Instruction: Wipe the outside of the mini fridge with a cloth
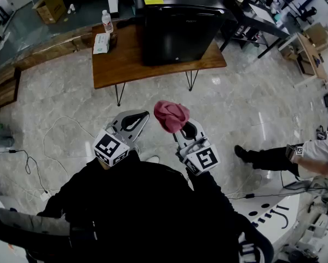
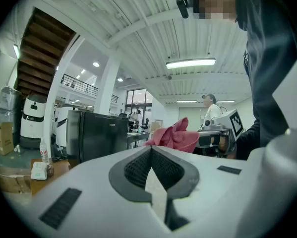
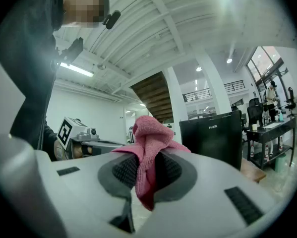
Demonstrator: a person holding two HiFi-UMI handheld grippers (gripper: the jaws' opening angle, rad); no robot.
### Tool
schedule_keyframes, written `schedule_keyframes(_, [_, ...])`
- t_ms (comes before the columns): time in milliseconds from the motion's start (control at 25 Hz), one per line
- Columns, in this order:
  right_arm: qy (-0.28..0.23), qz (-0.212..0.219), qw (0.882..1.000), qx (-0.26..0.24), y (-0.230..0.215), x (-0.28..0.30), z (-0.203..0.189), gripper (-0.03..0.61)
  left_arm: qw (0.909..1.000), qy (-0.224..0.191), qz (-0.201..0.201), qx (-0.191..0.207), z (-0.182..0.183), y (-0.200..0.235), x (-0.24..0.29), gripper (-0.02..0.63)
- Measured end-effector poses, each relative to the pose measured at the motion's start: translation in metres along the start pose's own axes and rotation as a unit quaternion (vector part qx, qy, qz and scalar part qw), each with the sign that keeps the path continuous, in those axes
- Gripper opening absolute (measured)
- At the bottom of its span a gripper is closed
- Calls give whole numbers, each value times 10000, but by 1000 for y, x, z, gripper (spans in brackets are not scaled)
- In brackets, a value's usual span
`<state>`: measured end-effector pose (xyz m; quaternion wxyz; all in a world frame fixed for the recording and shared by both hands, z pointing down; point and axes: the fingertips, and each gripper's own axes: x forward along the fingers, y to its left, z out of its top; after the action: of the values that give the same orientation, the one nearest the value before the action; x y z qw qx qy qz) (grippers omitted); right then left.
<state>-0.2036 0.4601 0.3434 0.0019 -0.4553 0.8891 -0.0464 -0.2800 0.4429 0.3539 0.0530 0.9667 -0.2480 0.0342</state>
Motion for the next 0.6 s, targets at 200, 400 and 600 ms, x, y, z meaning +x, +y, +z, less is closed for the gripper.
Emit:
schedule_keyframes(200, [-81,-11,10000,50,0,-3,5,51,10000,37,-40,34,-1,-5,0,5])
schedule_keyframes(400, [-117,-86,9996,232,-1,0,0,51,9999,42,-79,55,-1,-3,-2,5])
schedule_keyframes(600, [-144,-192,9992,332,-12,2,0,51,10000,16,-77,43,0,8,5,5])
